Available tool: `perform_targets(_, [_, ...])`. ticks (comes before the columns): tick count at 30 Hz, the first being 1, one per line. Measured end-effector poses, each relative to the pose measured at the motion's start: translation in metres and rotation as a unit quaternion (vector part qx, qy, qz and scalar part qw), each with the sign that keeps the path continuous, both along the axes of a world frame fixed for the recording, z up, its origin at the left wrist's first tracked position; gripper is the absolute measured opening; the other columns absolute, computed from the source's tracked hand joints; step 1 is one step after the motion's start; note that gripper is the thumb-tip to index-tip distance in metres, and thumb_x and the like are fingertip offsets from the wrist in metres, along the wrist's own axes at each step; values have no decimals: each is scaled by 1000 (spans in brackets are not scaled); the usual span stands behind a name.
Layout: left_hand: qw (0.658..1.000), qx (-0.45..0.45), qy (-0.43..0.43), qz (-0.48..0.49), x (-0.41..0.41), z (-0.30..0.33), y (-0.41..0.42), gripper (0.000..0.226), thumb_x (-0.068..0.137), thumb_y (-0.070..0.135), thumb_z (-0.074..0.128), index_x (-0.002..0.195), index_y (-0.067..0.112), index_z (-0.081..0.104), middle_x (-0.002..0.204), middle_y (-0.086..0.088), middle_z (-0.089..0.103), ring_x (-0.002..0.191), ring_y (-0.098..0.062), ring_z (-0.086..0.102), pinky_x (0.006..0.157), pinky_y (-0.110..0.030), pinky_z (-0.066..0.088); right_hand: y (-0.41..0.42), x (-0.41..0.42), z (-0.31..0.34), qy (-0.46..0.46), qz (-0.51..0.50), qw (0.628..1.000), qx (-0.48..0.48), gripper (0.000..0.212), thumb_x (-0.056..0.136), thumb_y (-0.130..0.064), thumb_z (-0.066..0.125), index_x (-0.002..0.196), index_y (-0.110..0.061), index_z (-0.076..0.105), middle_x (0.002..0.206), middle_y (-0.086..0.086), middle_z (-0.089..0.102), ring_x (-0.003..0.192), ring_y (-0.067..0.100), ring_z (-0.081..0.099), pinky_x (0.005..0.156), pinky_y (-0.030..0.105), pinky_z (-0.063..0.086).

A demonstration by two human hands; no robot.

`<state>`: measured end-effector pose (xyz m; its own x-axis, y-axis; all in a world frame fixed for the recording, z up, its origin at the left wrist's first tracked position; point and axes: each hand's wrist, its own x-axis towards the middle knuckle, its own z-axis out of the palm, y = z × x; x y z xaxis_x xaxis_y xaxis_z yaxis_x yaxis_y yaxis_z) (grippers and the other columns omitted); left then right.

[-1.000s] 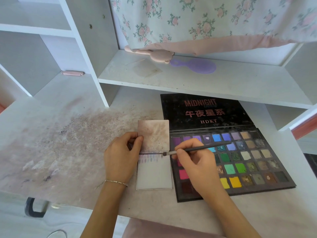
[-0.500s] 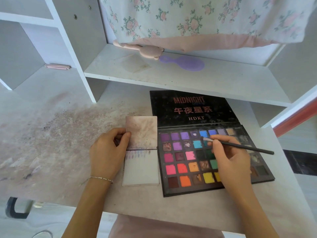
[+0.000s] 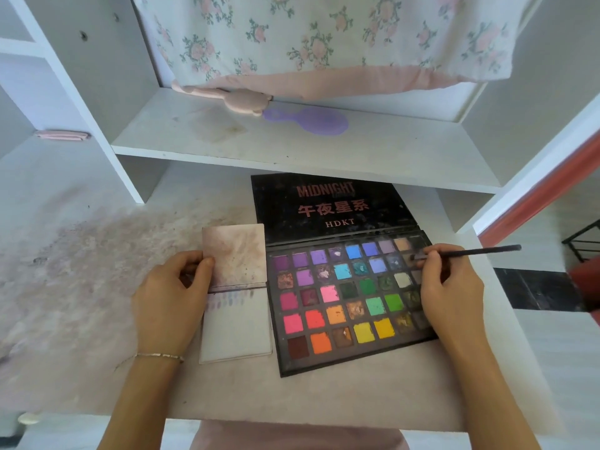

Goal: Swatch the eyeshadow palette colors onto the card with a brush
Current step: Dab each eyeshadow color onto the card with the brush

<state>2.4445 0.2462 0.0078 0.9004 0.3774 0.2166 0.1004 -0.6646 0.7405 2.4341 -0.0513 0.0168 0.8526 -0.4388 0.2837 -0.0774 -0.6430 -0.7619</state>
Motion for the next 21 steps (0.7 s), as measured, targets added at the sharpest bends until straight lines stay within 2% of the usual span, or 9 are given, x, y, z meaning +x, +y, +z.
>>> perform_targets(2, [1000,-2,0,0,0,0,0,9,84,22,61,87,17,68,69,5,59,69,-17,53,66,-28,36,-1,0,-1,11,7,1000,-12,9,94,-15,42,92,-17,50,73,-16,51,66,-8,52,52,4,37])
perform_targets(4, [1000,-1,-1,1,0,0,0,9,84,22,61,86,17,68,69,5,58,69,-17,52,66,-28,36,-1,0,-3,28,12,999,-23,9,94,-16,42,91,-17,51,72,-14,51,66,-2,51,52,9,32])
perform_targets(7, [1000,-3,1,3,0,-1,1,9,84,22,61,87,17,68,69,4,59,70,-18,53,67,-28,36,-2,2,-5,36,3,999,-29,8,94,-16,43,89,-17,50,72,-9,50,67,1,50,53,14,31])
perform_targets(16, [1000,-3,2,-2,-1,0,0,9,85,22,60,87,17,68,68,4,58,68,-19,52,65,-29,37,-2,2,-7,36,-2,999,-26,9,94,-17,43,88,-18,50,76,-2,53,67,4,50,54,15,34])
perform_targets(21, [1000,-5,5,-5,-1,0,0,10,85,21,60,88,16,68,68,2,59,68,-20,52,65,-29,37,-1,1,-5,34,1,999,-21,9,93,-17,43,88,-17,50,75,-6,52,67,2,50,54,13,32])
